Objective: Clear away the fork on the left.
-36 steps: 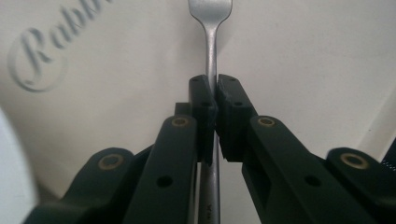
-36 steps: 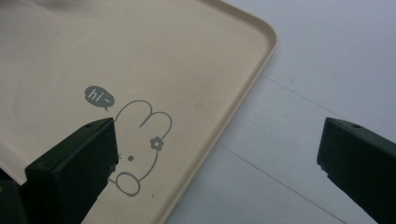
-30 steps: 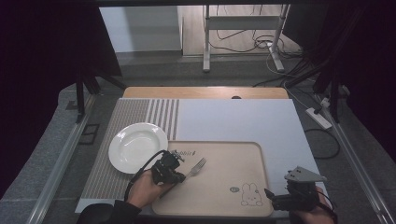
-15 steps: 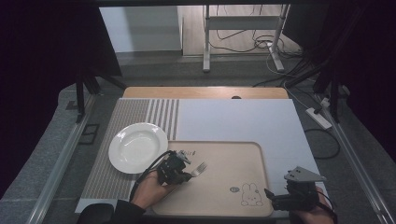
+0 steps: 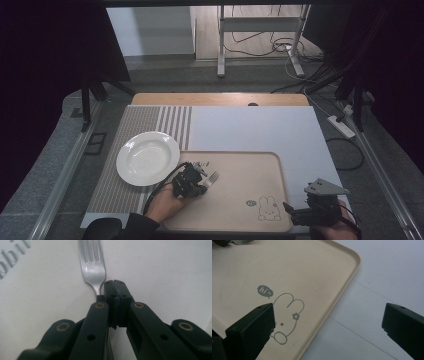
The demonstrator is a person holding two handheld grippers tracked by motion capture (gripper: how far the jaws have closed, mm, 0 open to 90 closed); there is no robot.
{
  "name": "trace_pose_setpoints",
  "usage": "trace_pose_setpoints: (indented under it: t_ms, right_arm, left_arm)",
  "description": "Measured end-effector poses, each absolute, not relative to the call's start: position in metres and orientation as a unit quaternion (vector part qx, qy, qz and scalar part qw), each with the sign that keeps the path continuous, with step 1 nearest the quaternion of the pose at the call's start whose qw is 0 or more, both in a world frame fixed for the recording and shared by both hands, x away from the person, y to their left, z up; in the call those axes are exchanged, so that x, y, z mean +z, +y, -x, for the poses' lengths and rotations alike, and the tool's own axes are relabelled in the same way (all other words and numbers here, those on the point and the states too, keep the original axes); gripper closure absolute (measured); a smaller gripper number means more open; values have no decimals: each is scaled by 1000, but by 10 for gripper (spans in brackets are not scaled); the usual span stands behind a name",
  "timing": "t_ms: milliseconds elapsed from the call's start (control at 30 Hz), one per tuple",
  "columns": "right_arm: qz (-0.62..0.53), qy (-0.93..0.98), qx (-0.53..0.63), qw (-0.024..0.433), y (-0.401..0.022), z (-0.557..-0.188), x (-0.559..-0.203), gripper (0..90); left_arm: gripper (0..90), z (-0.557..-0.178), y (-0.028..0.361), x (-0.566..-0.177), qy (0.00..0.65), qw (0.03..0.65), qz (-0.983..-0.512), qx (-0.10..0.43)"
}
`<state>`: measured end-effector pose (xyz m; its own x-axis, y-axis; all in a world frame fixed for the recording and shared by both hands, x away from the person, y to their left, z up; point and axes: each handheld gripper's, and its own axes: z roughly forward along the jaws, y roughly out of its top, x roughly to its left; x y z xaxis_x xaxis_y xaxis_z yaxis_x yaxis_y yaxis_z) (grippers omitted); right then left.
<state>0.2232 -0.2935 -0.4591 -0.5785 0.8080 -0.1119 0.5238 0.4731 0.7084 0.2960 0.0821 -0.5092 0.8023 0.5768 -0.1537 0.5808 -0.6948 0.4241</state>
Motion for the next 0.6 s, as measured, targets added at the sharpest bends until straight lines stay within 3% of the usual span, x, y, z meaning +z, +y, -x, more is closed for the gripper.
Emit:
trace_pose_setpoints:
  t_ms: [600]
  right_arm:
    - [-403, 829, 320, 218, -294, -224, -459, 0]
  left_arm:
    - [892, -311, 114, -510, 356, 228, -906, 10]
